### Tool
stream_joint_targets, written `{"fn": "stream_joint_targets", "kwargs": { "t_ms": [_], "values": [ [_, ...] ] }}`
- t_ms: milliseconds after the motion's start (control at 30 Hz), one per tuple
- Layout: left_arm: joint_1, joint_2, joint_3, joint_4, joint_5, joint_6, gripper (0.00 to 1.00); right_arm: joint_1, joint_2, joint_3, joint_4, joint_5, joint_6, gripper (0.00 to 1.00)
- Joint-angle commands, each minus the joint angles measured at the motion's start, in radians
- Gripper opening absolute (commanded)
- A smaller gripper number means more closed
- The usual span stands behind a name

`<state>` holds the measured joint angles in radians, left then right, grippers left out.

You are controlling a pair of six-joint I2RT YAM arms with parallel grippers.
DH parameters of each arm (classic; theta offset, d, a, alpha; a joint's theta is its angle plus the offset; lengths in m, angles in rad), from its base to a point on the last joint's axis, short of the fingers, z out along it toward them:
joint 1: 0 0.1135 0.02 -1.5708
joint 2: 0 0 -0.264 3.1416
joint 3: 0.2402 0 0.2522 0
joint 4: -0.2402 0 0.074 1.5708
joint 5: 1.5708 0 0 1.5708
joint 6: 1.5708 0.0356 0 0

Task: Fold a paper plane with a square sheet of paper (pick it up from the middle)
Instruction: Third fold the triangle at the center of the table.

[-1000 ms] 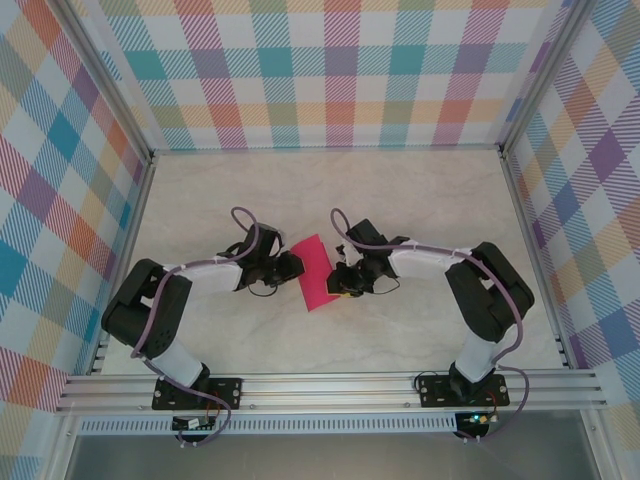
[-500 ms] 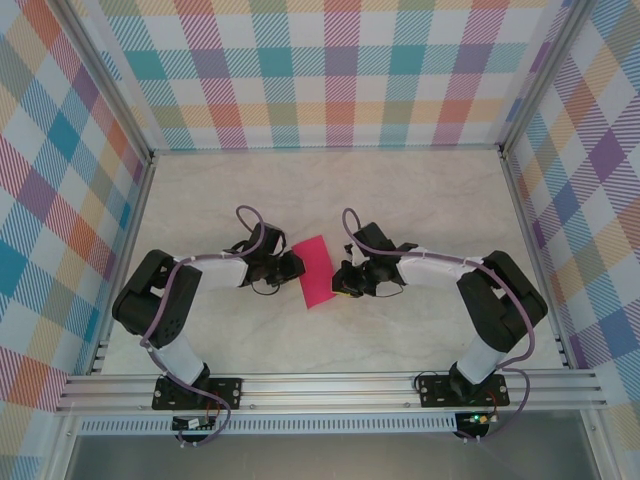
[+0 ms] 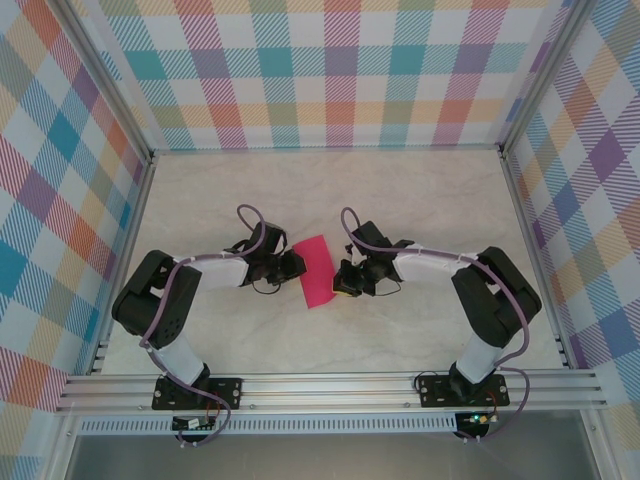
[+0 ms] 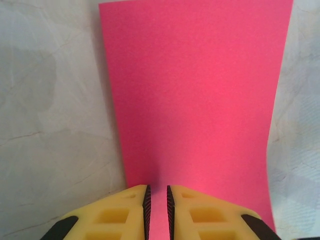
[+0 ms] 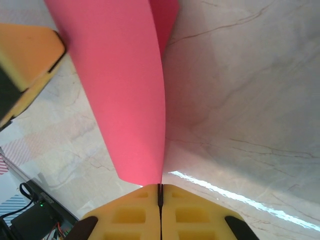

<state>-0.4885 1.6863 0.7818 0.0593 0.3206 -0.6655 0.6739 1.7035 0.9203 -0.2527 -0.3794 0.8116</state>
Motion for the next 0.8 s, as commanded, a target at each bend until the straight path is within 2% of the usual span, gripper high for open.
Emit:
{"fn": "stream_joint_targets", "kwargs": {
  "t_ms": [0,133,367,767],
  "values": [
    [-0.007,-0.032,0.024,0.02,-0.016,0.01,0.19,0.003,0.021,0.025,-0.049,0.016,-0.005,0.05],
    [-0.007,-0.006,0.026,0.023,-0.027,0.01,0.19,0.003,0.015,0.022,-0.044,0.016,-0.001,0.07],
    [-0.007,0.047,0.05,-0.03,-0.071,0.019,0.17,0.003,-0.057,-0.029,0.003,0.019,0.036,0.24],
    [-0.008,0.063,0.049,-0.035,-0.066,0.02,0.15,0.003,-0.07,-0.046,0.046,-0.002,0.068,0.13]
  ]
}}
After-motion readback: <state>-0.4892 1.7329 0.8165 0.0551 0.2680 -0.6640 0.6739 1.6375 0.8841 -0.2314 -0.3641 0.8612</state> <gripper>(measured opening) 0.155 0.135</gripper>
